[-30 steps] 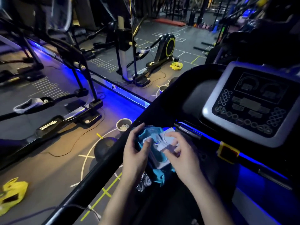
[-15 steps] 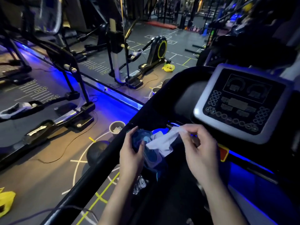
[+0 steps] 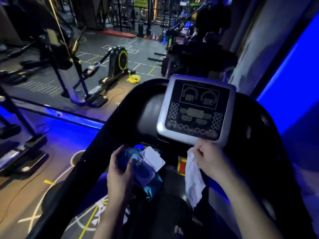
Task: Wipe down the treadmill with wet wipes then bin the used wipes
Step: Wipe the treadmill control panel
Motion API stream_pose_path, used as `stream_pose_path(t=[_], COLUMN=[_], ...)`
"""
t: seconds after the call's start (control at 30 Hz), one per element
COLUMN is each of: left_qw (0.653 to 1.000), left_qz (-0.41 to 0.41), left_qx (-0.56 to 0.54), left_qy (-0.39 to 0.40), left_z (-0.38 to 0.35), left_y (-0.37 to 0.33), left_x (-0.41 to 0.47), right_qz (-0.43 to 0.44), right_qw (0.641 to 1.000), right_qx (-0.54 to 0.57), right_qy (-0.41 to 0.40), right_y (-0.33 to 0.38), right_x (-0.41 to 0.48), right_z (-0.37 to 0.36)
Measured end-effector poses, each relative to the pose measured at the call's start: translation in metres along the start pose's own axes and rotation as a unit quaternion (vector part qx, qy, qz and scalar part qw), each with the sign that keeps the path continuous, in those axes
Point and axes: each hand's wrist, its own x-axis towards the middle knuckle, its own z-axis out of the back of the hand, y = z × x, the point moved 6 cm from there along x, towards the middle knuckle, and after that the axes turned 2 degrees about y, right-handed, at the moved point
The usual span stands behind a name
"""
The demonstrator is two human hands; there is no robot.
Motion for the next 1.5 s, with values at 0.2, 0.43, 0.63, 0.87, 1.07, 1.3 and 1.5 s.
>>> stream_pose_path(t=[0.2, 0.43, 0.63, 0.87, 1.07, 1.3, 1.5], left_qw=[1.000, 0.995, 0.991, 0.984, 0.985, 0.990, 0.993], left_qz=[-0.020, -0.040, -0.034, -0.014, 0.001, -0.027, -0.023], left_qx=[-0.009, -0.043, -0.037, -0.052, -0.027, -0.026, -0.050], left_qy=[-0.014, -0.076, -0.122, -0.169, -0.173, -0.139, -0.105], left_z=[-0.022, -0.063, -0.093, -0.105, -0.094, -0.106, -0.117], left_y=[-0.009, -0.032, -0.030, -0.020, -0.011, -0.037, -0.046], left_x=[0.026, 0.069, 0.091, 0.090, 0.113, 0.163, 0.192], right_qz=[-0.018, -0.099, -0.062, 0.332, 0.479, 0.394, 0.384], right_qw=[0.997, 0.964, 0.868, 0.932, 0.869, 0.910, 0.896], right_qx=[0.058, 0.243, 0.418, 0.119, -0.117, -0.123, -0.213], right_qy=[0.043, -0.053, -0.261, -0.086, 0.042, 0.034, -0.059], right_y=[-0.028, -0.074, -0.087, -0.054, -0.086, -0.086, -0.096], right_x=[0.090, 0.171, 0.204, 0.274, 0.262, 0.259, 0.257], right_z=[0.054, 0.045, 0.057, -0.030, -0.087, -0.070, -0.070])
